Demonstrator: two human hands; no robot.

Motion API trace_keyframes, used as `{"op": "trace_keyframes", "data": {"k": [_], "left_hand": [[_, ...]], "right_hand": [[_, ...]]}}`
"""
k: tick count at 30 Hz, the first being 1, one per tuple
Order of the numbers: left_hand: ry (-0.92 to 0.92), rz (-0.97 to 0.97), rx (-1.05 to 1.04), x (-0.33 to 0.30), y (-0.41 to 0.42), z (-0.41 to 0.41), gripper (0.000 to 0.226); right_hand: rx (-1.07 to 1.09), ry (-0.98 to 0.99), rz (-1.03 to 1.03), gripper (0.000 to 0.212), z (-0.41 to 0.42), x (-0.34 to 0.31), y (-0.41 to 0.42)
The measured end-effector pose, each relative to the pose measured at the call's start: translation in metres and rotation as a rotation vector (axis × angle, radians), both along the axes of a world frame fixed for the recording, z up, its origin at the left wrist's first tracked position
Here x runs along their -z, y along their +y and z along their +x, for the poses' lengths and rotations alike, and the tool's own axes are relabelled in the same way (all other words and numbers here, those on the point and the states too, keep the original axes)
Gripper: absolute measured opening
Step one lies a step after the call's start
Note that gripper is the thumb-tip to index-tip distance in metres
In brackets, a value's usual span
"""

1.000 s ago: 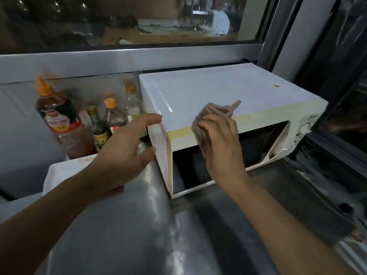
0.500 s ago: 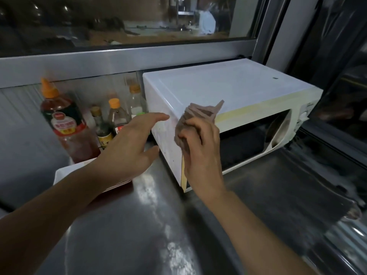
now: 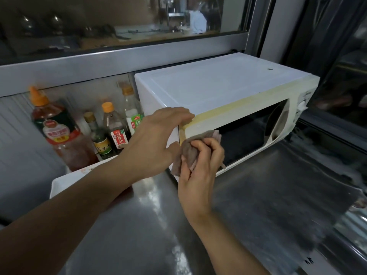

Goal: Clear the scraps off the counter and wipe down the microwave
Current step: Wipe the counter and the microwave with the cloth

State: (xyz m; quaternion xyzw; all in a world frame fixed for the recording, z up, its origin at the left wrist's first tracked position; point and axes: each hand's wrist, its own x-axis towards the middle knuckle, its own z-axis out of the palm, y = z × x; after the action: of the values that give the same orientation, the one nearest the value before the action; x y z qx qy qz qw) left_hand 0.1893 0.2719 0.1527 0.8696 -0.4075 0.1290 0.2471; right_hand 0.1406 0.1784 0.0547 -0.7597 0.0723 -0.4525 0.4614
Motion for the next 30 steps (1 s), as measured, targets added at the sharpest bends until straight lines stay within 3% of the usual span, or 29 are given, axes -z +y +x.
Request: {"op": "trace_keyframes", "data": {"k": [9, 14, 18, 23, 27, 30], "left_hand": [[-0.088, -0.194, -0.084, 0.015, -0.021, 0.004, 0.036], [-0.098, -0.265, -0.1, 0.022, -0.024, 0.007, 0.029], [-0.097, -0.299, -0.109, 0.025, -0.027, 0.005, 0.027], [-0.091, -0.295, -0.13, 0.022, -0.03, 0.003, 0.027], [-0.129, -0.329, -0.148, 0.023, -0.034, 0.001, 0.028], [-0.152, -0.351, -0.18, 0.026, -0.037, 0.001, 0.028]], "right_hand": [[-0.038, -0.086, -0.201, 0.024, 0.019, 0.013, -0.048], [0.149, -0.006, -0.046, 0.027, 0.046, 0.006, -0.133], [0.175, 0.034, -0.018, 0.024, 0.055, 0.002, -0.174], [0.255, -0.038, 0.12, 0.031, 0.051, -0.007, -0.141], [0.166, -0.104, 0.036, 0.035, 0.033, 0.01, -0.077], [0.117, -0.106, -0.024, 0.037, 0.03, 0.017, -0.075]]}}
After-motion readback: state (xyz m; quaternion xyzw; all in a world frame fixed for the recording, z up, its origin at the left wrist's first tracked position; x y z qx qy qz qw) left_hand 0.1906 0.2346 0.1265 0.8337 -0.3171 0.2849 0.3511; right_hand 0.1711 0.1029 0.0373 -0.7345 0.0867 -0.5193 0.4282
